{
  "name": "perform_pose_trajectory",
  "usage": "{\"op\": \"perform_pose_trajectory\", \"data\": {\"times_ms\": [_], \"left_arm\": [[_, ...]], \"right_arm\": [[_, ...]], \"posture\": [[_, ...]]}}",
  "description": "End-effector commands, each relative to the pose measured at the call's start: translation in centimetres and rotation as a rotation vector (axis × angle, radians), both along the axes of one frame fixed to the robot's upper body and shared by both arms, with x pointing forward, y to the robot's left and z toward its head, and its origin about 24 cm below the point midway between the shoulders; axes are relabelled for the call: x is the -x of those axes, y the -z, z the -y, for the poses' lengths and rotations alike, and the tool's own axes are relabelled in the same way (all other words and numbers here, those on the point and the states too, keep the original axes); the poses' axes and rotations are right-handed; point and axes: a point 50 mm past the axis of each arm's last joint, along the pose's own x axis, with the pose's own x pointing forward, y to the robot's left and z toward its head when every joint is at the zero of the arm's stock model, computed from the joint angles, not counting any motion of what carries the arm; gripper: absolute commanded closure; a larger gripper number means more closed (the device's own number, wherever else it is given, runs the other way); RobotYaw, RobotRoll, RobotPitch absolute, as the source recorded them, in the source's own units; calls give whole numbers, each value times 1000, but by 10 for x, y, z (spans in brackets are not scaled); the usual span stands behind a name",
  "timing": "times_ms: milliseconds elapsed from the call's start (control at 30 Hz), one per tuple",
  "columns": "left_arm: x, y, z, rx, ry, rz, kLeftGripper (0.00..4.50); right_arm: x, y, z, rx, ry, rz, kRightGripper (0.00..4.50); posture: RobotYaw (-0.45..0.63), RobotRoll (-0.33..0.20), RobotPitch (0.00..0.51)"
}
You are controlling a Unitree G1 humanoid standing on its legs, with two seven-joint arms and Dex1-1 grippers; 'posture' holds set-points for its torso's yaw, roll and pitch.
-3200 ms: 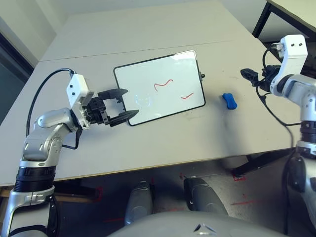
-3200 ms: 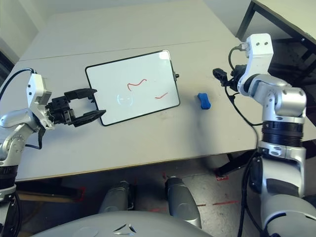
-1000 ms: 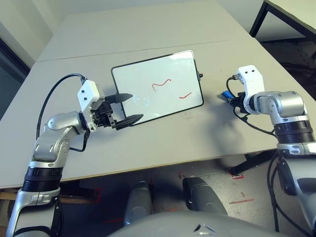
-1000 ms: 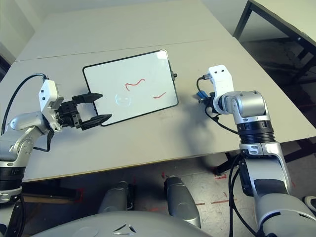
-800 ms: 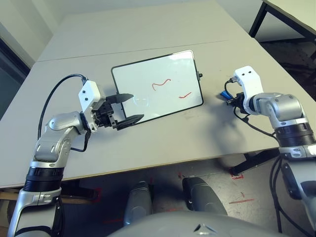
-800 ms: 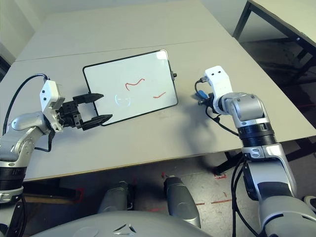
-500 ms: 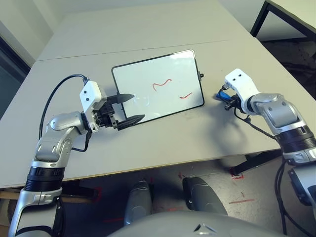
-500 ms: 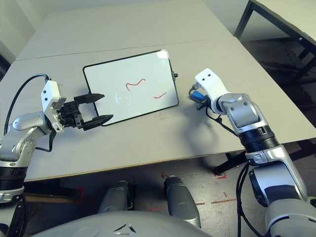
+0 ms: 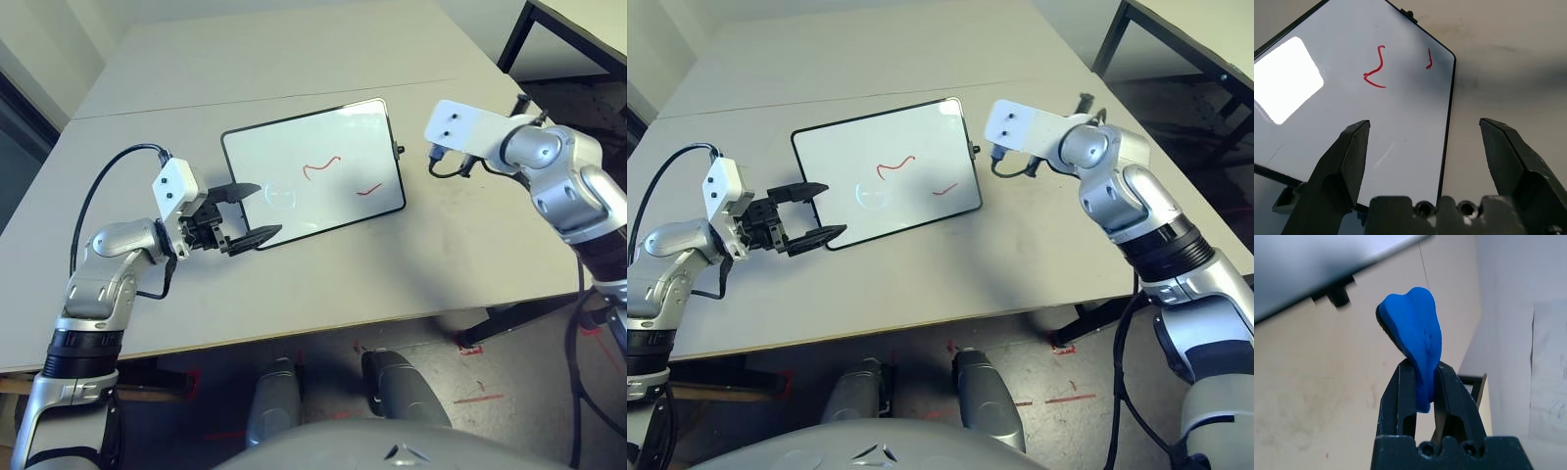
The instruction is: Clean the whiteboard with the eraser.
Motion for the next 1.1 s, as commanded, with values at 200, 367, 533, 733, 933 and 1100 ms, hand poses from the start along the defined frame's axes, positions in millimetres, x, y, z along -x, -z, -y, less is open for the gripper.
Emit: {"op": "perform_pose_trajectory", "data": {"times_ms": [200, 367, 533, 733, 933, 1100], "left_arm": [[-3, -4, -9, -37, -30, 17, 0], [-3, -3, -9, -39, -29, 15, 0], [-4, -4, -10, -44, -28, 14, 0], [-5, -6, -10, -47, -25, 18, 0], [-6, -7, -11, -53, -24, 20, 0], [-7, -9, -13, -61, -25, 24, 0]], "right_arm": [[17, 20, -31, 74, -139, -16, 4180], [26, 41, -29, 103, -149, -50, 4187], [26, 53, -22, 124, -129, -62, 4198], [25, 65, -20, 132, -114, -65, 4198], [20, 78, -23, 138, -106, -46, 4209], [17, 95, -20, 159, -92, -57, 4231]], "posture": [[-119, 0, 99], [-125, 0, 104], [-130, 0, 108], [-132, 0, 113], [-129, 0, 116], [-123, 0, 115]]}}
